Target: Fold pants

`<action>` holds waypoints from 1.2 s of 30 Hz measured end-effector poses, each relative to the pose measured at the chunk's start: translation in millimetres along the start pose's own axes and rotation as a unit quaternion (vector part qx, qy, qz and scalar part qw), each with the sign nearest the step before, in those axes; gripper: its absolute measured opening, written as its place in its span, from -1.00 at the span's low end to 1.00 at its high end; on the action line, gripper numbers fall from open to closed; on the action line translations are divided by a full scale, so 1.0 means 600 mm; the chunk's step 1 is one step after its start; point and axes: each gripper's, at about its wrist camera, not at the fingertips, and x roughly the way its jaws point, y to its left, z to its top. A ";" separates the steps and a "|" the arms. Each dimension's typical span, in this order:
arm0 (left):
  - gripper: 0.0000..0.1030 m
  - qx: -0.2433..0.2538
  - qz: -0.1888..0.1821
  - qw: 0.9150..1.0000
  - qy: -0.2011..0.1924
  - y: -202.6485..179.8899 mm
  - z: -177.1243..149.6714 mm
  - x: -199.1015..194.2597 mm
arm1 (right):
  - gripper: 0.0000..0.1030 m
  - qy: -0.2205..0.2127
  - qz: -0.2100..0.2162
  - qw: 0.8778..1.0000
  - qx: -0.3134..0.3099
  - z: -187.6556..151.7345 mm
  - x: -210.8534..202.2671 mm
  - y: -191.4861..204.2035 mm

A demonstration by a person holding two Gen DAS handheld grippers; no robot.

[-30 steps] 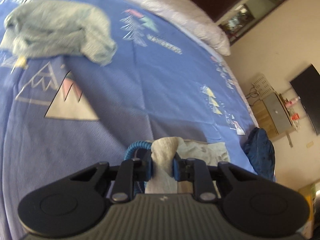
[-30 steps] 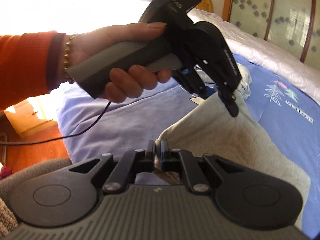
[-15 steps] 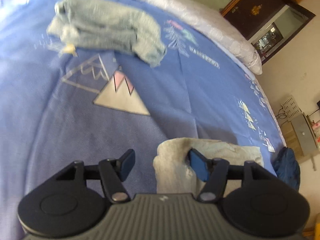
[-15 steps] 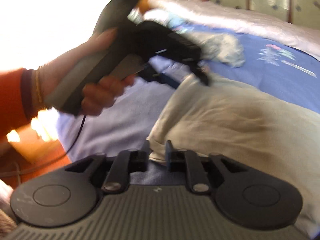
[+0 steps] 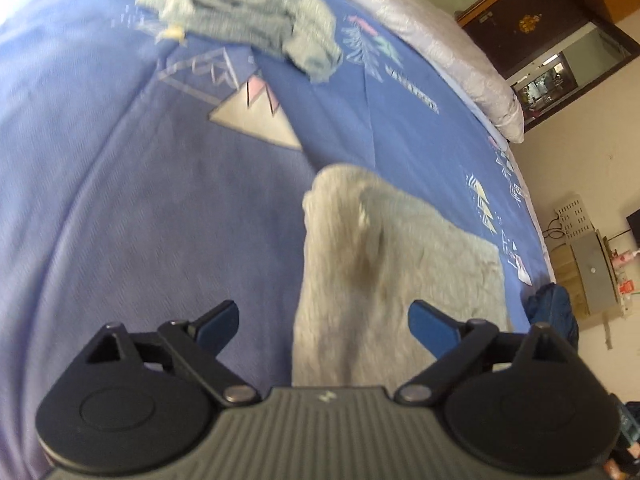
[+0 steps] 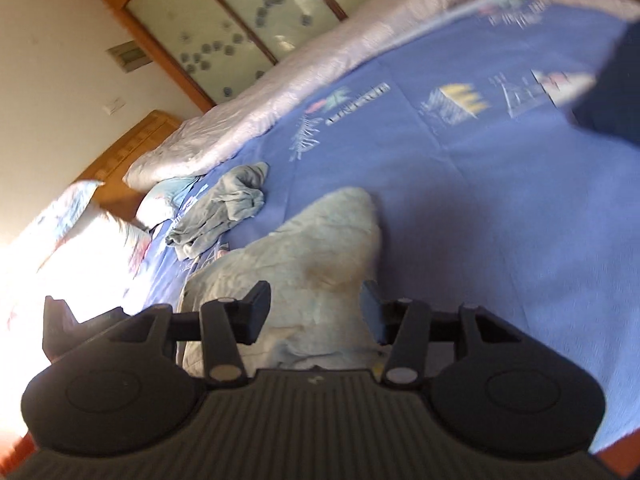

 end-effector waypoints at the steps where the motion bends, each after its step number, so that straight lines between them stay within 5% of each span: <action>1: 0.89 -0.007 -0.004 1.000 0.005 0.001 -0.003 0.007 | 0.04 0.008 0.000 1.000 0.009 -0.003 0.009 -0.005; 12: 0.98 0.011 -0.008 0.999 0.029 -0.022 -0.008 0.043 | 0.07 0.051 0.014 0.997 0.059 -0.001 0.044 -0.047; 19: 0.99 0.071 0.034 0.997 0.024 -0.059 -0.022 0.062 | 0.11 0.093 0.030 0.991 0.093 -0.011 0.101 -0.052; 22: 0.97 0.076 0.035 0.996 0.015 -0.065 -0.023 0.069 | -0.03 0.096 0.031 0.990 0.096 -0.011 0.101 -0.049; 23: 0.92 0.077 0.033 0.996 0.012 -0.067 -0.024 0.071 | -0.17 0.095 0.029 0.990 0.101 -0.011 0.100 -0.050; 25: 0.26 0.077 0.017 0.997 0.010 -0.075 -0.026 0.072 | -0.43 0.085 0.019 0.991 0.103 -0.010 0.089 -0.048; 31: -0.03 0.111 0.035 0.993 0.016 -0.101 -0.043 0.039 | -0.49 0.062 0.007 0.996 0.057 -0.014 0.021 -0.009; 36: -0.04 0.130 0.024 0.990 0.037 -0.117 -0.082 -0.003 | -0.49 0.068 0.013 0.996 0.048 -0.027 -0.047 -0.004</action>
